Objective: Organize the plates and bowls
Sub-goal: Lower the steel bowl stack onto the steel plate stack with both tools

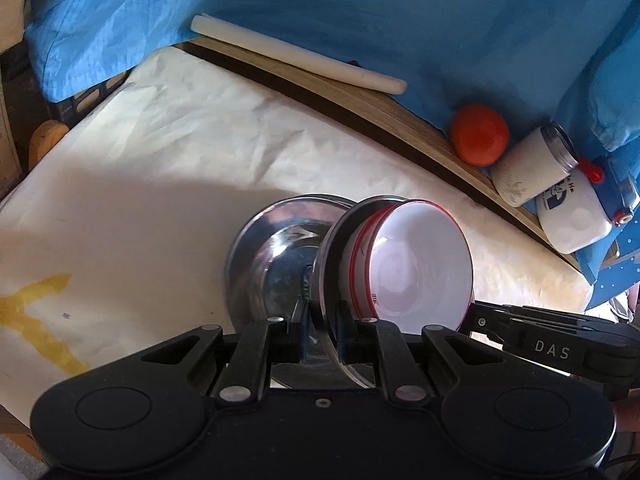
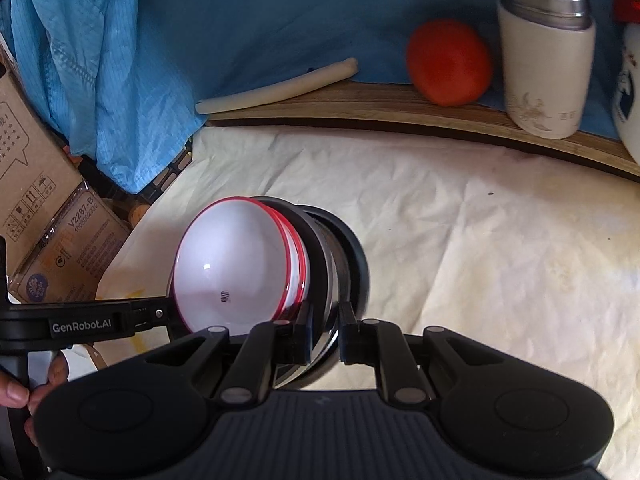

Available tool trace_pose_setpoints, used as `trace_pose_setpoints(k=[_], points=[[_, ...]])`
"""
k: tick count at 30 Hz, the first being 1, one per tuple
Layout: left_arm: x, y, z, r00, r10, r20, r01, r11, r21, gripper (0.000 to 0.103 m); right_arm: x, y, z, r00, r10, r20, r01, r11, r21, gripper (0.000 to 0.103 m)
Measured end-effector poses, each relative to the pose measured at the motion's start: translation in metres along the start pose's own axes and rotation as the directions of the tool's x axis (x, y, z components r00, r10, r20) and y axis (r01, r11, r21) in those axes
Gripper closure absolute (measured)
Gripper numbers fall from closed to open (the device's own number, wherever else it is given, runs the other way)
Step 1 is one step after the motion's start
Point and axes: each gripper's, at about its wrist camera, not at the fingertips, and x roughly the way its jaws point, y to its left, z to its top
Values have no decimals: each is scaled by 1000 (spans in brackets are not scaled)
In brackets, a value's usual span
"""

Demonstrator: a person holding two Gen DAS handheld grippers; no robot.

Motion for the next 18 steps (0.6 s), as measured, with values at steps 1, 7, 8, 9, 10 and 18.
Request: trace_pose_setpoints(k=[1, 7, 8, 9, 10, 18], points=[[0, 2, 0, 1000, 1, -2, -1, 1000, -3, 90, 2, 1, 0, 1000, 0, -3, 0, 1000, 0, 90], [2, 12, 3, 1000, 4, -11, -4, 1000, -11, 91, 10, 8, 3, 1000, 1, -16, -1, 1000, -4, 90], [3, 13, 3, 1000, 4, -13, -4, 1000, -11, 91, 11, 8, 3, 1000, 0, -17, 0, 1000, -3, 90], [3, 14, 4, 1000, 4, -14, -4, 1000, -11, 91, 11, 8, 3, 1000, -1, -19, 1, 1000, -3, 90], [4, 14, 4, 1000, 4, -16, -4, 1000, -11, 91, 12, 9, 4, 1000, -2, -20, 1, 1000, -2, 90], [7, 15, 7, 1000, 4, -26, -4, 1000, -7, 91, 14, 10, 5, 1000, -9, -27, 9, 1000, 3, 90]])
